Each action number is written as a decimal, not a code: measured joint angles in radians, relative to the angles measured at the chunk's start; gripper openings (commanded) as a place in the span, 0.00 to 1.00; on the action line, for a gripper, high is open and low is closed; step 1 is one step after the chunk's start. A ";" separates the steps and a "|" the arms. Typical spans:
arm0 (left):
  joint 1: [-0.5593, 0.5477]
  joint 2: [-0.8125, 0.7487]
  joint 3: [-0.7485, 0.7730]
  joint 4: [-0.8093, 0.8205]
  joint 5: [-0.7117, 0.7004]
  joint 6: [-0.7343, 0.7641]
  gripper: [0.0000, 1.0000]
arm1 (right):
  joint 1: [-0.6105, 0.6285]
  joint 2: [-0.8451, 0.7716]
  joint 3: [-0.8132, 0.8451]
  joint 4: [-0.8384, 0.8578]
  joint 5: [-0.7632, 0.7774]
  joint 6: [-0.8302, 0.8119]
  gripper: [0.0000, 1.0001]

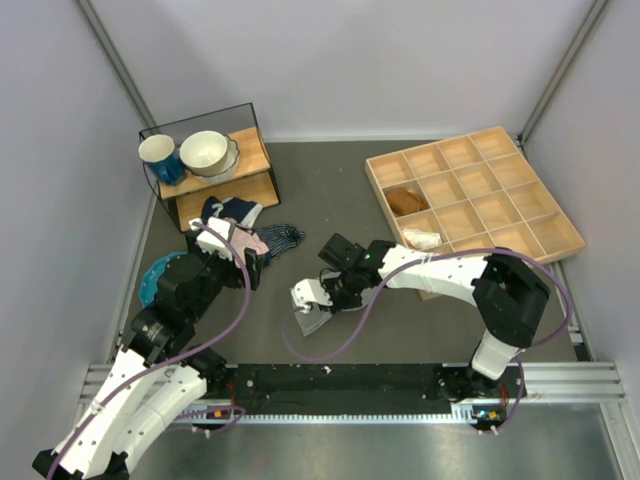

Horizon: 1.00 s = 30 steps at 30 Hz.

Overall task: Roll the underwear
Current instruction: Fold the underwear at the center of the board.

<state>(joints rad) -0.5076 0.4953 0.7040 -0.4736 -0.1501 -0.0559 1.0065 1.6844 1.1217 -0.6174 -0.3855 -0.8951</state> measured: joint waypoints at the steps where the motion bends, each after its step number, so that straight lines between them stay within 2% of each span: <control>1: 0.000 0.000 0.000 0.002 0.000 0.000 0.99 | -0.003 0.008 0.018 -0.011 -0.005 0.001 0.02; 16: 0.000 0.000 0.000 0.003 0.002 0.004 0.99 | -0.082 0.182 0.249 -0.095 0.008 0.047 0.02; 30: 0.000 0.000 0.000 0.003 0.004 0.005 0.99 | -0.122 0.307 0.359 -0.110 0.043 0.134 0.05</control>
<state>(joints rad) -0.5076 0.4957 0.7036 -0.4702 -0.1463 -0.0505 0.8845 1.9911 1.4807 -0.7277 -0.3428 -0.7616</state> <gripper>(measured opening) 0.990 0.033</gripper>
